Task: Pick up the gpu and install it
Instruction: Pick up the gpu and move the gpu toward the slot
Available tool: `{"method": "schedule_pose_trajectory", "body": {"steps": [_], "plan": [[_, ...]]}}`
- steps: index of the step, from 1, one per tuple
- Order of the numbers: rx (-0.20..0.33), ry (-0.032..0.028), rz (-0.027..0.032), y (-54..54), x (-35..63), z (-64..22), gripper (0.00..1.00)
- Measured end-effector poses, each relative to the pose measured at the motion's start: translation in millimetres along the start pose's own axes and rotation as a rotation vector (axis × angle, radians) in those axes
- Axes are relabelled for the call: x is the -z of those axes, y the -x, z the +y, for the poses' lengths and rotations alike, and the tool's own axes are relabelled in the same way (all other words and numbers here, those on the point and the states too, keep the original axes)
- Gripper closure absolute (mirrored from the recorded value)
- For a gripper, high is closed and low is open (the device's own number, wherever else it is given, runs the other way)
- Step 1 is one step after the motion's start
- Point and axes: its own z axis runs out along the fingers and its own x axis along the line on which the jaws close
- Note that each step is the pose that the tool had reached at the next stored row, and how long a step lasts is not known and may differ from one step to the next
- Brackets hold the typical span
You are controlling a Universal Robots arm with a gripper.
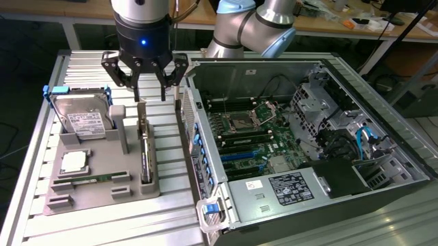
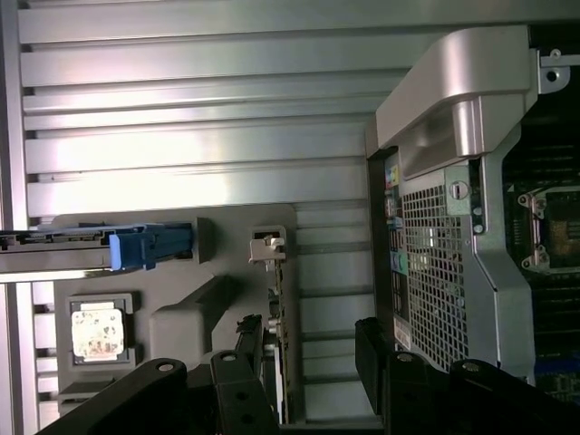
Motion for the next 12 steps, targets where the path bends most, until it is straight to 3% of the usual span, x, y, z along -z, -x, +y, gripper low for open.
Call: {"method": "schedule_pose_trajectory", "body": {"steps": [12], "plan": [[0.0, 0.0, 0.0, -0.1, -3.1, 0.0, 0.46]]}}
